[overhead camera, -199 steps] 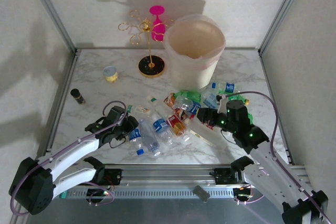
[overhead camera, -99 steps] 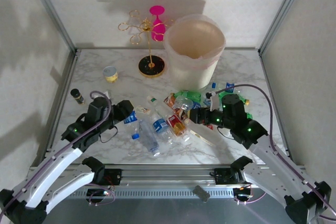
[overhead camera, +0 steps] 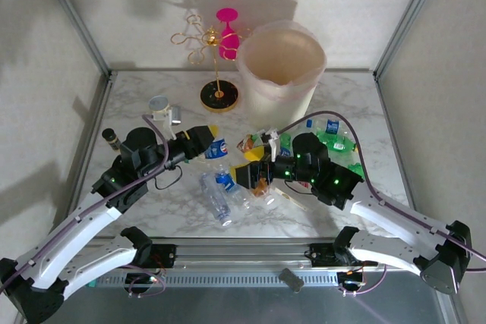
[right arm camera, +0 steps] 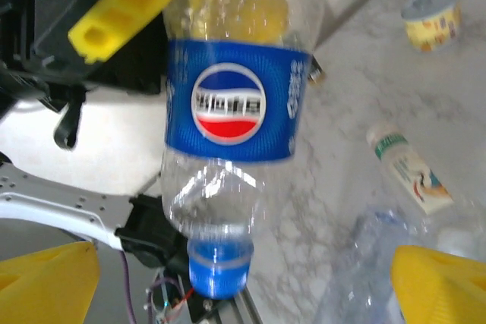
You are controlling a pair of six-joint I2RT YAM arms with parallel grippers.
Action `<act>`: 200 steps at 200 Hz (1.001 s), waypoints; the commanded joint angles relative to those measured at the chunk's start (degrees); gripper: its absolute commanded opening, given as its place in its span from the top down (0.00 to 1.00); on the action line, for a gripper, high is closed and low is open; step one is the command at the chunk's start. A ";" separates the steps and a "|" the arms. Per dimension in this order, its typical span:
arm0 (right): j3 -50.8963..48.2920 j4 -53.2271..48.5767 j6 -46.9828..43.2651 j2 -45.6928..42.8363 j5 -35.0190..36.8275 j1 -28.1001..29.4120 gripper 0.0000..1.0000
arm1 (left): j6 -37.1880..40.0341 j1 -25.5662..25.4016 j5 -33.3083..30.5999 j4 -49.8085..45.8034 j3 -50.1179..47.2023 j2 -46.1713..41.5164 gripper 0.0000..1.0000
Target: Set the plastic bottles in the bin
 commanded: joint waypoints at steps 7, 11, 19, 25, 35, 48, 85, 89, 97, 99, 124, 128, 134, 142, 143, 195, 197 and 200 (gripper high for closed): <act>2.34 9.27 0.49 2.01 0.79 0.49 0.01 | -1.62 -2.65 3.15 8.65 1.98 0.38 0.64; 2.70 9.63 0.51 2.59 0.34 0.51 0.01 | -1.70 -3.07 2.88 8.73 2.11 0.46 0.64; 3.22 10.44 0.88 3.93 -0.77 0.52 0.03 | -1.78 -3.78 2.37 8.71 2.32 0.65 0.64; 3.60 11.34 1.27 4.74 -1.92 0.52 0.04 | -1.69 -4.15 2.32 8.87 2.41 0.89 0.64; 3.73 12.99 2.01 5.73 -3.70 0.49 0.08 | -1.51 -4.75 2.15 8.89 2.55 1.18 0.64; 3.36 15.36 3.15 6.40 -4.94 0.51 0.14 | -1.26 -5.25 1.50 8.91 2.60 1.19 0.65; 1.24 18.17 4.19 5.03 -3.02 0.48 0.35 | -2.32 -6.12 0.40 10.79 1.46 0.57 0.65; 1.09 18.32 4.36 4.85 -3.02 0.54 0.38 | -2.41 -6.23 0.51 11.01 1.38 0.65 0.65; 0.70 18.56 4.69 4.63 -3.02 0.49 0.43 | -2.63 -6.53 0.73 11.44 1.37 0.81 0.64; 0.64 18.65 4.81 4.58 -3.11 0.49 0.44 | -2.62 -6.58 0.74 11.52 1.37 0.87 0.64; -0.90 19.75 5.86 3.89 -3.44 0.51 0.52 | -2.39 -7.28 1.14 11.92 1.52 1.61 0.60; -1.25 19.86 5.99 3.64 -3.32 0.47 0.52 | -2.33 -7.34 1.10 11.78 1.63 1.71 0.57; -1.76 20.00 6.05 3.14 -3.04 0.49 0.54 | -2.24 -7.38 1.04 11.41 1.86 1.87 0.52; -2.41 20.08 6.09 2.39 -2.33 0.47 0.56 | -2.06 -7.36 0.42 10.84 2.21 1.89 0.43; -2.49 20.11 6.11 2.28 -2.25 0.51 0.56 | -2.06 -7.33 0.28 10.71 2.23 1.89 0.42; -3.33 16.25 4.09 -2.18 3.01 0.46 0.60 | -0.90 -7.36 -3.81 6.95 4.63 1.16 0.02; -3.24 15.99 3.93 -2.20 3.15 0.46 0.60 | -0.47 -7.33 -4.50 6.25 4.93 1.07 0.01; -3.20 15.63 3.79 -2.29 3.37 0.43 0.60 | 0.20 -7.32 -5.55 5.09 5.48 0.91 0.01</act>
